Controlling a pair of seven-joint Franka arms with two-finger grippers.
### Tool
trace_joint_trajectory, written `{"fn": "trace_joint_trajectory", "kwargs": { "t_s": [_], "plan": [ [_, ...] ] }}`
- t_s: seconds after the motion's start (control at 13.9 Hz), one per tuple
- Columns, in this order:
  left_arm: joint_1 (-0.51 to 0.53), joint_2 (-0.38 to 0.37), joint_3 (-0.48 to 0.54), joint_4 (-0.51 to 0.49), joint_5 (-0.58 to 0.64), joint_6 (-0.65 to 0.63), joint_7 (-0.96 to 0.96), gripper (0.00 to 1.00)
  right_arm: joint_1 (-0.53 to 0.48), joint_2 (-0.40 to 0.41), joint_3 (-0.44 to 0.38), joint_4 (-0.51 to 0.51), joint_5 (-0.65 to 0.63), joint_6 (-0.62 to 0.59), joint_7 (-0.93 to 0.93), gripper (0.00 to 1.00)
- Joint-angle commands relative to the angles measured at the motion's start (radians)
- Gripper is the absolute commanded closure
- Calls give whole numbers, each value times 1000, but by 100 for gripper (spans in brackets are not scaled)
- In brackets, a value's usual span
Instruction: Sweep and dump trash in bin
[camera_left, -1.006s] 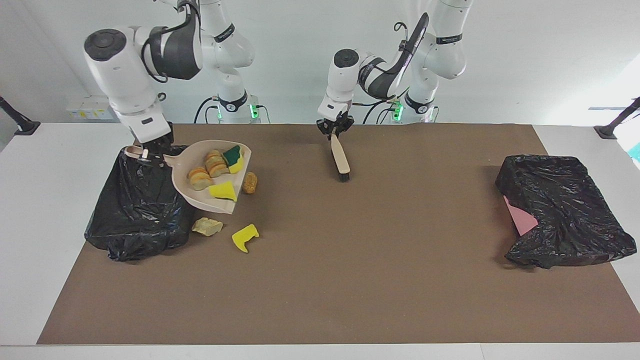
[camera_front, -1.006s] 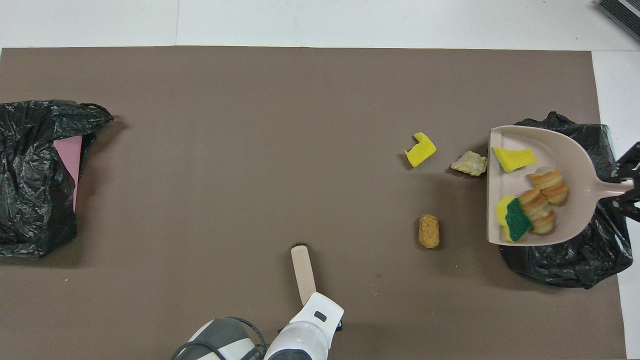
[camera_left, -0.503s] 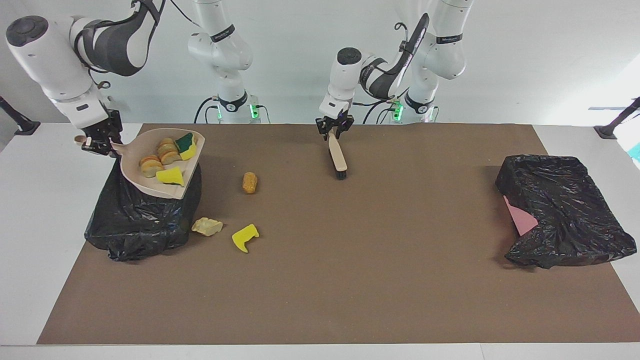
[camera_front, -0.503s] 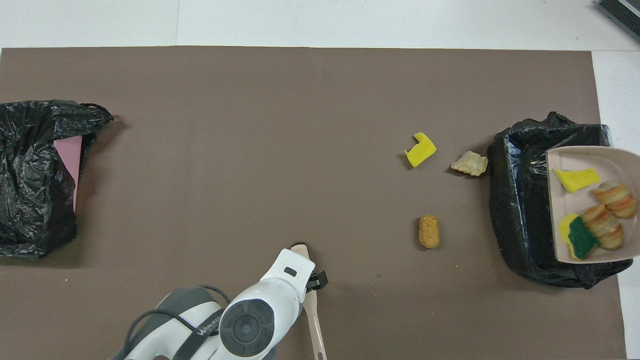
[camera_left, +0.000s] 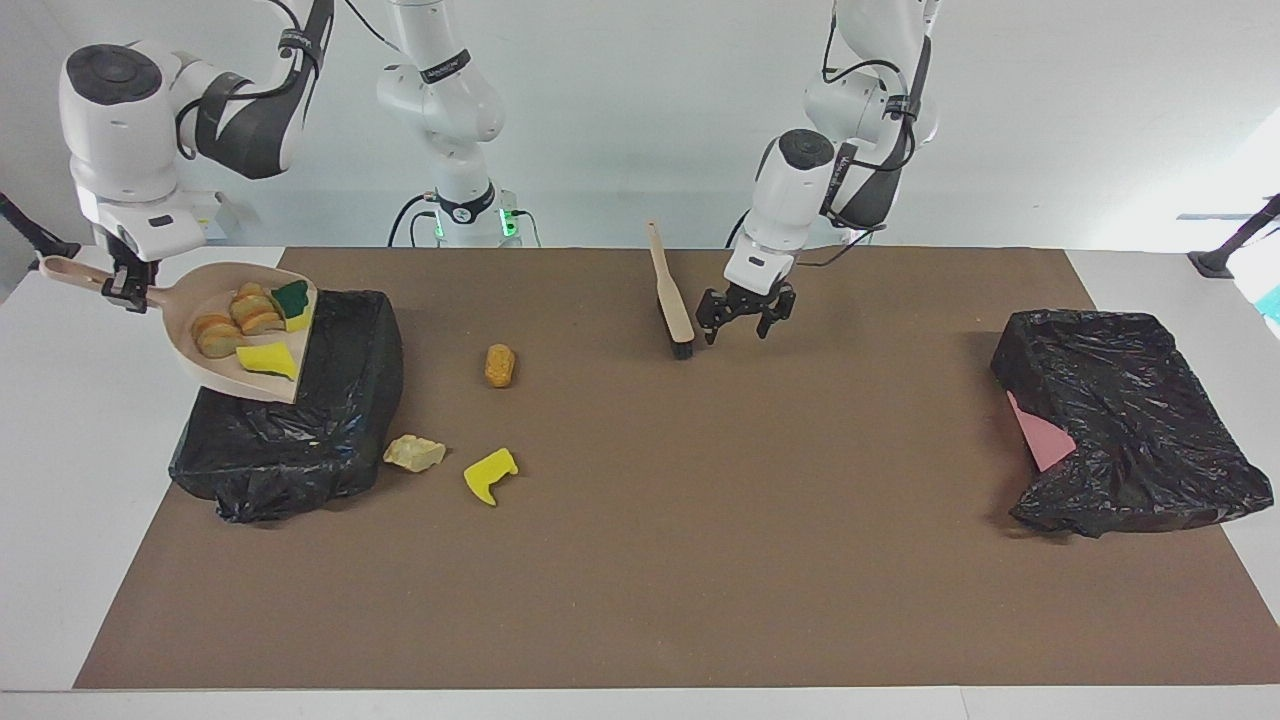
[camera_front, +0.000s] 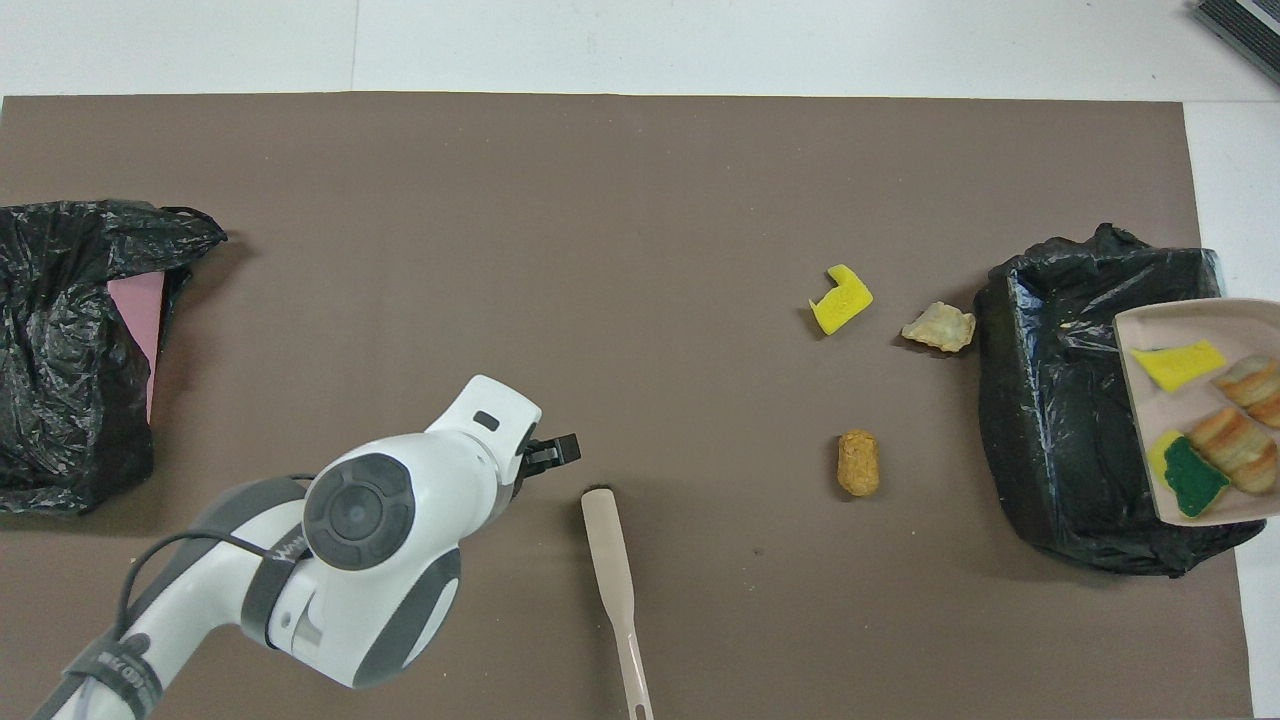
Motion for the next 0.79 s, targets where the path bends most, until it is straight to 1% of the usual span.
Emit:
{"fn": "trace_joint_trajectory", "kwargs": {
  "t_s": [0.0, 0.07, 0.22, 0.36, 0.5, 0.58, 0.72],
  "plan": [
    [101, 63, -11, 150, 15, -125, 174, 0, 45, -54, 6, -62, -118, 12, 139, 100],
    [134, 76, -11, 193, 15, -168, 223, 0, 77, -72, 6, -83, -172, 6, 169, 100],
    [192, 78, -11, 258, 14, -237, 270, 0, 116, -86, 8, -129, -228, -23, 209, 100],
    [259, 80, -11, 328, 3, -326, 354, 0, 166, -97, 8, -154, -287, -66, 255, 100],
    [324, 92, -12, 401, 1, -419, 443, 0, 225, -112, 8, -166, -385, -121, 356, 100],
    [354, 90, -12, 419, -2, -450, 483, 0, 240, -112, 8, -166, -396, -155, 396, 100],
    [420, 86, -11, 454, -14, -505, 562, 0, 245, -112, 16, -166, -424, -175, 416, 100]
  ]
}}
